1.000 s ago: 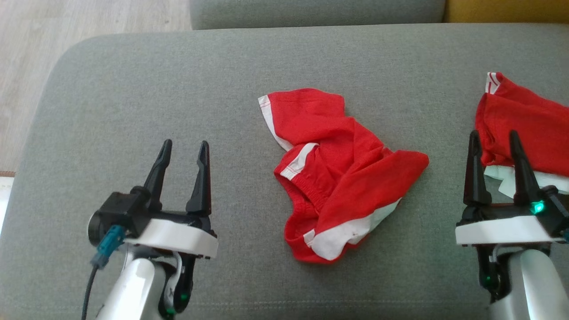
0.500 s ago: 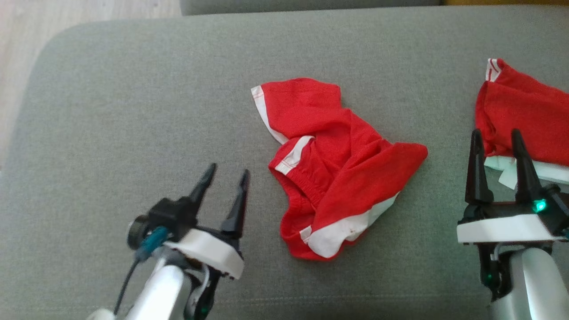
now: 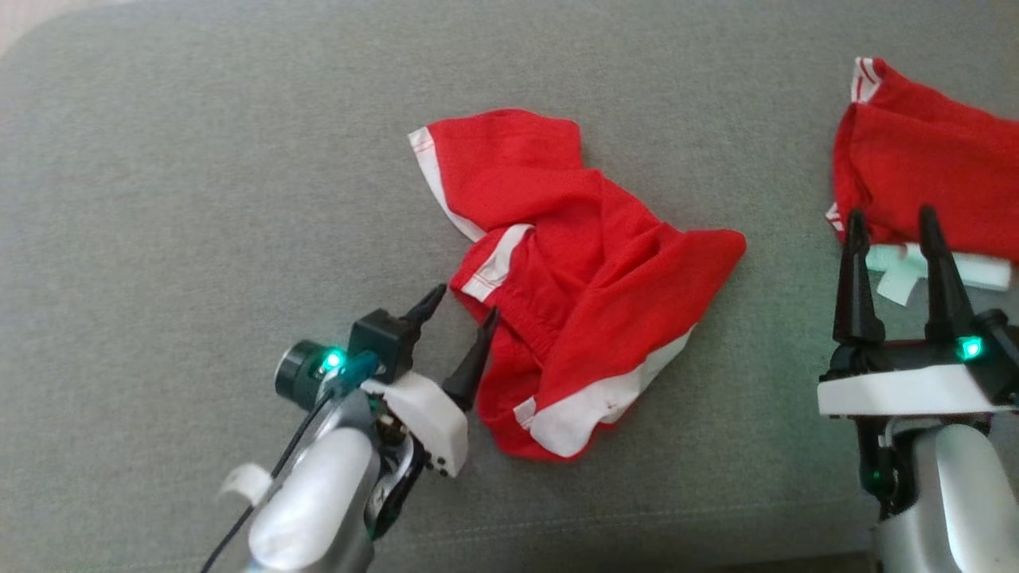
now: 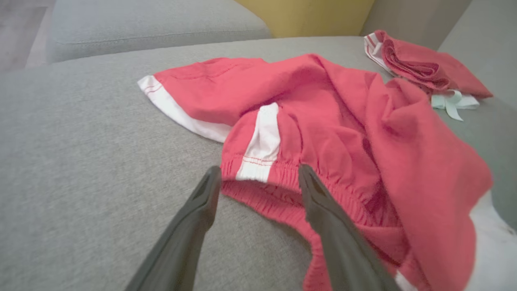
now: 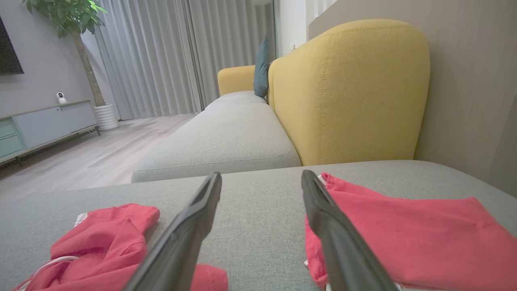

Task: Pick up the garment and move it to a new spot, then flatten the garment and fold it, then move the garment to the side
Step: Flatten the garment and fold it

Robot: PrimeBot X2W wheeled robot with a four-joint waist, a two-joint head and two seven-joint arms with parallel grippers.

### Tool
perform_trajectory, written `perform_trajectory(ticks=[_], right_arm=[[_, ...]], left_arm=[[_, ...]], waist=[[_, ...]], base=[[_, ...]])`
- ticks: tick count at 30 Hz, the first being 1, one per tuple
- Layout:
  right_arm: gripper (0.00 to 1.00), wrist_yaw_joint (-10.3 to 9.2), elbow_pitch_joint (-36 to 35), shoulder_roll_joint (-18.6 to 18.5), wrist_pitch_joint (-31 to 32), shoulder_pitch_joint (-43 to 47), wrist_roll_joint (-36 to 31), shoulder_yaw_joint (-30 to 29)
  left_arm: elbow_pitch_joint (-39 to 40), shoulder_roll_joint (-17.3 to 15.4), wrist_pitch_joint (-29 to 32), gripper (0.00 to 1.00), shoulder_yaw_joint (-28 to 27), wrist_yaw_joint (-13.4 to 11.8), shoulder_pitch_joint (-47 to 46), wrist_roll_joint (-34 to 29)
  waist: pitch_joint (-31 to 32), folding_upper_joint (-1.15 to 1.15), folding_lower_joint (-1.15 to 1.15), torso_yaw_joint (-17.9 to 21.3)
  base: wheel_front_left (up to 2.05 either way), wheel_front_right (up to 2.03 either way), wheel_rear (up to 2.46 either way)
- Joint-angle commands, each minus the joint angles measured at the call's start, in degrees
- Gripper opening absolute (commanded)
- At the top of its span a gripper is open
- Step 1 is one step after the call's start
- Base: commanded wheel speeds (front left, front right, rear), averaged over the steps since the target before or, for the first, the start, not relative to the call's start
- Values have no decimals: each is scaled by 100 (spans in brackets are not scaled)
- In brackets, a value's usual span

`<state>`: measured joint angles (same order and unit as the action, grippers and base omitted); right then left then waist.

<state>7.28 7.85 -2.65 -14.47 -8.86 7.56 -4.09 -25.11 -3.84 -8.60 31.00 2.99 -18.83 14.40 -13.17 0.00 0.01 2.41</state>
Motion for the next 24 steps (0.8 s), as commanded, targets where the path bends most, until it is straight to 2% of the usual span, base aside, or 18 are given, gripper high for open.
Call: perform_trajectory(ticks=[1,8,14,15,16,17,20,24], right_arm=[[100,21,-230,-22,-47,-212,-2,143],[100,21,-241,-22,-49,-256,38,154],[100,21,-228,-22,-51,-298,64,171],[100,21,-229,-22,-51,-303,68,173],[100,21,-231,-22,-51,-307,72,176],[100,21,-232,-22,-51,-310,77,178],[100,21,-234,-22,-51,-312,87,178],[100,21,-234,-22,-52,-310,91,169]], left_arm=[[11,-90,26,100,-99,-65,-367,-156],[-514,-248,142,100,126,-293,-770,-621],[-826,-134,202,100,-42,-234,-906,-259],[-869,-121,225,87,-55,-211,-931,-208],[-910,-110,246,7,-68,-191,-956,-162],[-951,-99,268,0,-83,-166,-976,-108],[-998,-74,217,0,-162,-133,-1037,41],[-973,-86,-40,0,-374,-234,-1150,188]], waist=[[-78,0,-1,95],[-200,0,-1,253],[-253,0,-1,353],[-257,0,-1,368],[-259,0,-1,382],[-260,0,-1,396],[-257,0,-1,429],[-232,0,-1,450]], base=[[0,0,0],[0,0,0],[0,0,0],[0,0,0],[0,0,0],[0,0,0],[0,0,0],[0,0,0]])
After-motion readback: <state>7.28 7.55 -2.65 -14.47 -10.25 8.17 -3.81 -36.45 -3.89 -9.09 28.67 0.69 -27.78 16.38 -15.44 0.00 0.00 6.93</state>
